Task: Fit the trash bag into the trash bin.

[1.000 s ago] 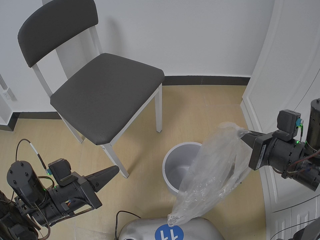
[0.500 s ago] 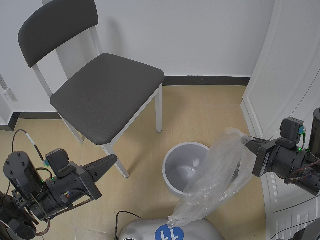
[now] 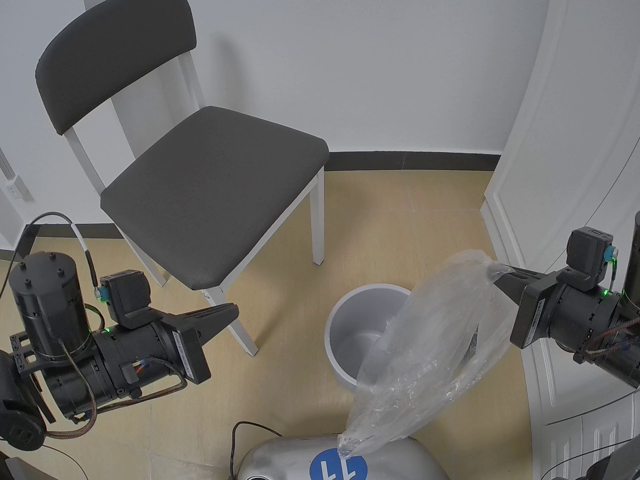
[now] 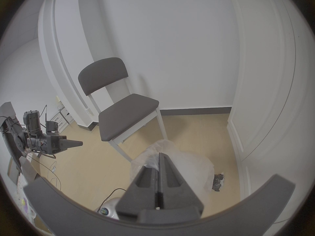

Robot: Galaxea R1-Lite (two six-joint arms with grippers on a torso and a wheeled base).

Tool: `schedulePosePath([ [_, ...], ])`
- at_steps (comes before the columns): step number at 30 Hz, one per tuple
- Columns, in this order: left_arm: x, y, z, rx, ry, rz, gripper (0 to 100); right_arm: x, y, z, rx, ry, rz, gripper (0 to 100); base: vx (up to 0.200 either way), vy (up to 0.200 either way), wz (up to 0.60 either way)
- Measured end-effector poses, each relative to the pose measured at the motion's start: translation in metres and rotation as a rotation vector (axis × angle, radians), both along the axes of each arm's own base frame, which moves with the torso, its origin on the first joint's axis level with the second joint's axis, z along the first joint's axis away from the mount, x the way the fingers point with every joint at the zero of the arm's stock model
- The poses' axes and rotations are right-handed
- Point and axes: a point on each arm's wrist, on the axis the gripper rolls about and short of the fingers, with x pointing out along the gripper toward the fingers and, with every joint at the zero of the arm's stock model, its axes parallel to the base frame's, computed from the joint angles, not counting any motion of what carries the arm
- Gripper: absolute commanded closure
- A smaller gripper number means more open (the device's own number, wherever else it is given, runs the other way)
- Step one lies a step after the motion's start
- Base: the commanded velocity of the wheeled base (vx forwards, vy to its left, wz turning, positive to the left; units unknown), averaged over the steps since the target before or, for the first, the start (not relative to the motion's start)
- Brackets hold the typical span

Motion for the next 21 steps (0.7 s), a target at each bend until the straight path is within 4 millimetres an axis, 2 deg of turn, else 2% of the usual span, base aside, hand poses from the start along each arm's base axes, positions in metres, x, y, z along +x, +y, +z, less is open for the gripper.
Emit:
schedulePosePath([
  [4,-0.006,0.001,0.009,0.040,-0.028,0.035,100,-0.002,-0.002,-0.001,0.003,0.000,0.000,100,0.000,0.000,0.00],
  [12,-0.017,-0.003,0.015,0.085,-0.019,0.040,100,-0.008,-0.008,-0.004,0.006,0.002,-0.002,100,0.000,0.000,0.00],
  [21,-0.030,-0.003,0.024,0.095,-0.017,0.009,100,-0.020,-0.023,-0.014,-0.003,0.009,-0.006,100,0.000,0.000,0.00],
])
